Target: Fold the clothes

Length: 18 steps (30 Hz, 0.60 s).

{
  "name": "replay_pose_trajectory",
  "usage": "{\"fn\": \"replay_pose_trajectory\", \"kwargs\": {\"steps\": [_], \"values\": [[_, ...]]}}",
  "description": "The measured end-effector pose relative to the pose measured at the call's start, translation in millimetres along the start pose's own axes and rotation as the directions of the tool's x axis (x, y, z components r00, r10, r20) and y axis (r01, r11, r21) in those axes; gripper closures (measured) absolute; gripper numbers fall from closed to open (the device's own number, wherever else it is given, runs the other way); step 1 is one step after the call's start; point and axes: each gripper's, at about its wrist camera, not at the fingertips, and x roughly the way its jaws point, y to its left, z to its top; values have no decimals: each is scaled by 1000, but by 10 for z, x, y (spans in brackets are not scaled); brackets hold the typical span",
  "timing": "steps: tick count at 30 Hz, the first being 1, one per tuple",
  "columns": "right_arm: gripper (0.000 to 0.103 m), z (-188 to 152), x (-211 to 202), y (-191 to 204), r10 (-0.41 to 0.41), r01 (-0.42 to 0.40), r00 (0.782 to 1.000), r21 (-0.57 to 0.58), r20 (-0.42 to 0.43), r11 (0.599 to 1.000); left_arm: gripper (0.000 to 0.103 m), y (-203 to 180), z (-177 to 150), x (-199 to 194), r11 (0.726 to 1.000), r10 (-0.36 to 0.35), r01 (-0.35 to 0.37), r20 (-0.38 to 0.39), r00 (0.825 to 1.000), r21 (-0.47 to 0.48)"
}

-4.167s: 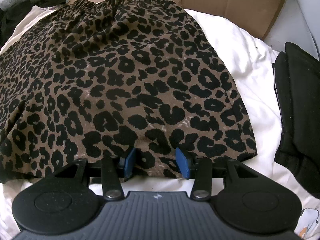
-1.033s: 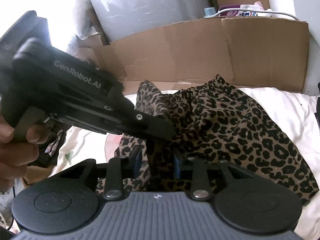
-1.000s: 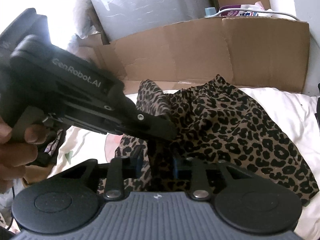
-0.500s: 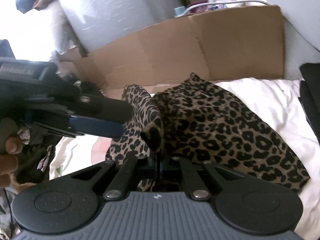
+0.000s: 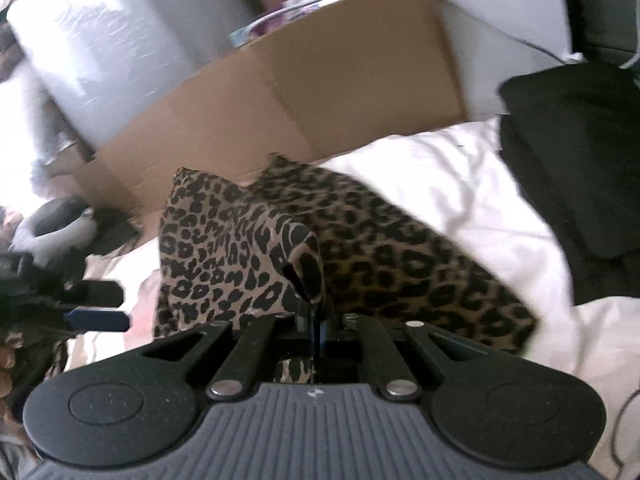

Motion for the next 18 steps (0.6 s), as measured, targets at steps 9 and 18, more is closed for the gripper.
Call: {"fn": "replay_pose_trajectory", "kwargs": {"steps": [9, 18], "values": [[103, -59, 104, -364, -44, 47, 998, 93, -36, 995, 45, 144, -45, 114, 998, 61, -61, -31, 998, -2], [103, -147, 71, -563, -76, 81, 996, 142, -42, 987, 43, 175, -48, 178, 998, 69, -69, -46, 997, 9]]}}
